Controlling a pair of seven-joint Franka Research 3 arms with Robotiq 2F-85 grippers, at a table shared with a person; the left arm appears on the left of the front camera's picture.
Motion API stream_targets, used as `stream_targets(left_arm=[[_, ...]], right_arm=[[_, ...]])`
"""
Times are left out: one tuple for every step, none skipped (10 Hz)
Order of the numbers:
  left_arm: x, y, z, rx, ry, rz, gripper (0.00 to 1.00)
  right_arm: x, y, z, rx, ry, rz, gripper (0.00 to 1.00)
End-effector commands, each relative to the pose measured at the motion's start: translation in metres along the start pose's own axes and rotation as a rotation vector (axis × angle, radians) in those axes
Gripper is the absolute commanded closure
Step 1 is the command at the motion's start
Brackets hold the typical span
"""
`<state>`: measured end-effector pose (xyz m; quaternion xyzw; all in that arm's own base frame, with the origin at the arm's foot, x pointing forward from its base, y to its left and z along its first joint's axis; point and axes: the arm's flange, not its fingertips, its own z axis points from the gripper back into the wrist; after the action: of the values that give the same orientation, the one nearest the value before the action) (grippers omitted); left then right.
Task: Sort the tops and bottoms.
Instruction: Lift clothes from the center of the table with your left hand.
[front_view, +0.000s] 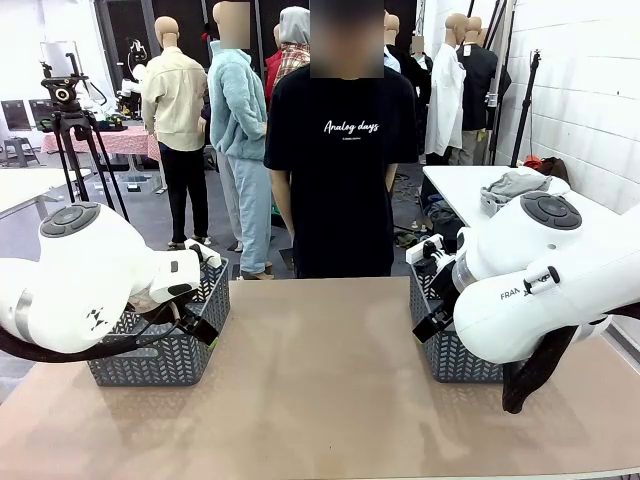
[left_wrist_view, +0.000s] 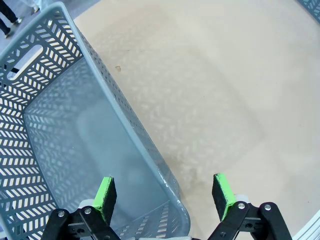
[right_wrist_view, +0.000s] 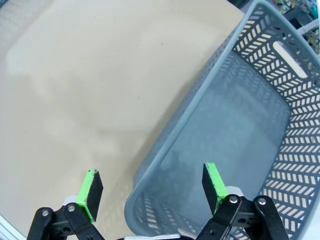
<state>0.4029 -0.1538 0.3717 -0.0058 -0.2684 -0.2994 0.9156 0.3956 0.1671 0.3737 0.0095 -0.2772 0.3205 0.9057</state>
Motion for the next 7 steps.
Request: stream_targets(left_arm=[[-0.0006,0.0022,0.0,0.0,0.0,0.006,0.0],[-0.0006,0.0022,0.0,0.0,0.0,0.006,0.0],[-0.0006,0.0022,0.0,0.0,0.0,0.006,0.0],[-0.0006,0.0022,0.0,0.0,0.0,0.006,0.0],[-0.0006,0.0022,0.0,0.0,0.0,0.006,0.0],[-0.0006,0.0022,0.0,0.0,0.0,0.006,0.0],[-0.0006,0.0022,0.0,0.0,0.0,0.006,0.0]], right_arm=[[-0.0001,0.0001,-0.0001,0.001,0.0,0.0,0.0],[-0.0001,0.0001,-0.0001,0.001,0.0,0.0,0.0],[-0.0001,0.0001,-0.0001,0.001,0.0,0.0,0.0],[-0.0001,0.0001,-0.0001,0.001,0.0,0.0,0.0],[-0.0001,0.0001,-0.0001,0.001,0.0,0.0,0.0],[-0.0001,0.0001,-0.0001,0.001,0.0,0.0,0.0],[-0.0001,0.0001,-0.0001,0.001,0.0,0.0,0.0]])
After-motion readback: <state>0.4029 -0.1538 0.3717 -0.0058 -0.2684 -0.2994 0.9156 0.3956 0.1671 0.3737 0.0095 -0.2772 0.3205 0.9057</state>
